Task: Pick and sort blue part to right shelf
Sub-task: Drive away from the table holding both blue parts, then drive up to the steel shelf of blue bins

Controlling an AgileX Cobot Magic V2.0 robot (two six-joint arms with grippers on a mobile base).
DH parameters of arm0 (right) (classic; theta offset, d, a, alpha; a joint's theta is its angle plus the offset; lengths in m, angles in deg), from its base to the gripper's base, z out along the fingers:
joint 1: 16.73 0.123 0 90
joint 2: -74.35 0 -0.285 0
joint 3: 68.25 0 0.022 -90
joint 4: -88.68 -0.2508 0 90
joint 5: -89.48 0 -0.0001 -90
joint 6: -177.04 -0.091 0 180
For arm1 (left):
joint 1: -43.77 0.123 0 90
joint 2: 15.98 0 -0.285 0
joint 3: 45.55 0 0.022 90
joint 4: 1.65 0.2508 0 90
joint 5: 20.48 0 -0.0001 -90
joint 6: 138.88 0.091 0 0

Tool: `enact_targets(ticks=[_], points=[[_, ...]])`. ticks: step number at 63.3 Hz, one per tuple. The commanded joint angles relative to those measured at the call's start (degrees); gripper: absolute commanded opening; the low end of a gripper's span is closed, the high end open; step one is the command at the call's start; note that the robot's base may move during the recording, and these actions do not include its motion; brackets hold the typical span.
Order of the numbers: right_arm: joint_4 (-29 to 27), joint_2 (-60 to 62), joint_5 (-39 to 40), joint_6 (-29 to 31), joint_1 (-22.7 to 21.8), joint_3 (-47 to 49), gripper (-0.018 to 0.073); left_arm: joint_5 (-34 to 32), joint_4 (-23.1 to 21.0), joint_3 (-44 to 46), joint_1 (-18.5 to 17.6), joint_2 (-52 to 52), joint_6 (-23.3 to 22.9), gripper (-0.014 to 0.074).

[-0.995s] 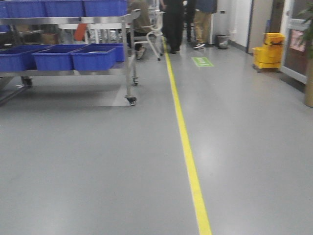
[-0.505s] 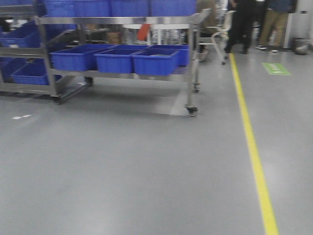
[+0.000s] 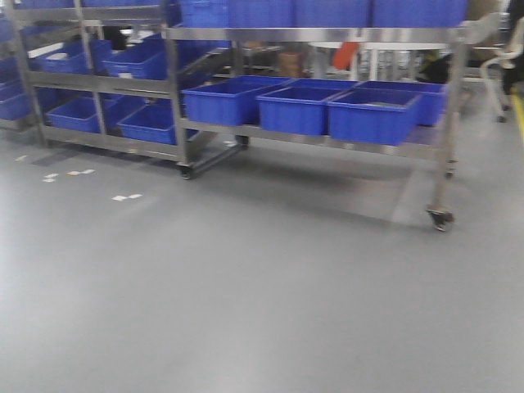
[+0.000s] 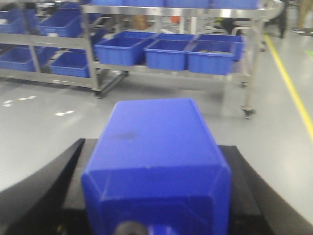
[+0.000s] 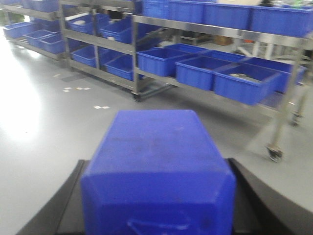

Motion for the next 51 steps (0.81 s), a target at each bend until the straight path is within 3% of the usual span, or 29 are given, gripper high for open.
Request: enact_targets(ticks=[1, 51], points=[[0.9, -1.05, 5.38, 0.54, -0.1, 1.46, 0.0192, -5.09, 0.39, 1.5, -0.4, -1.07, 0.08, 0.0333], [0.9, -1.05, 5.4, 0.54, -0.1, 1.46, 0.0192, -5.09, 0.13, 1.5, -0.16, -1.07, 0.08, 0.0333]])
